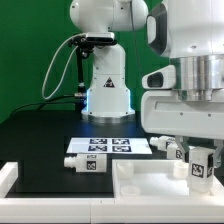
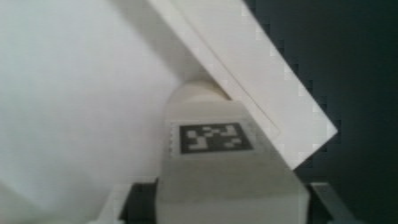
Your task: Assemble one leg
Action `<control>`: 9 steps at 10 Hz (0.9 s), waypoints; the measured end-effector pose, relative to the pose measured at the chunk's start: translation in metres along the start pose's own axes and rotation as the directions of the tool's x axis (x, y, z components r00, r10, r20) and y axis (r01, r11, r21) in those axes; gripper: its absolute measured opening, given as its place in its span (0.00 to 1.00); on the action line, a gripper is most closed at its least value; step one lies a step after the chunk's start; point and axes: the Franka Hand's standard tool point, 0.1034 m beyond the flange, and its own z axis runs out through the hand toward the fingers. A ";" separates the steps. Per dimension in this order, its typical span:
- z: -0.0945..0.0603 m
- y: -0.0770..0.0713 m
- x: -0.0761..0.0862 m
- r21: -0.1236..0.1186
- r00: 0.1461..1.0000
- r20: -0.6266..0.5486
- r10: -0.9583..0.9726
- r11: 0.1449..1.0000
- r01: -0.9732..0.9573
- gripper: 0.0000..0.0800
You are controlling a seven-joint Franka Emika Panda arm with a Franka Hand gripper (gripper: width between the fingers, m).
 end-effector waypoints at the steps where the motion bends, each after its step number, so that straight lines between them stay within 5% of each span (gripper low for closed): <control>1: 0.000 0.001 0.000 0.010 0.986 0.016 0.168 0.986 -0.168 0.36; 3: 0.001 0.001 0.000 0.013 0.976 0.021 0.216 0.976 -0.217 0.36; 5: 0.000 -0.003 -0.006 0.002 0.998 0.015 0.065 0.998 -0.065 0.67; 6: -0.001 -0.004 -0.006 0.001 0.995 0.018 -0.100 0.995 0.100 0.67; 7: -0.004 -0.005 -0.005 -0.004 0.976 0.032 -0.214 0.977 0.214 0.77; 9: -0.004 -0.007 -0.006 -0.002 0.969 0.041 -0.245 0.969 0.246 0.81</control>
Offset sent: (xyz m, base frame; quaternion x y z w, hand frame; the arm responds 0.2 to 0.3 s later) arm 0.0000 0.0000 0.0000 0.0000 0.0000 0.0000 1.0000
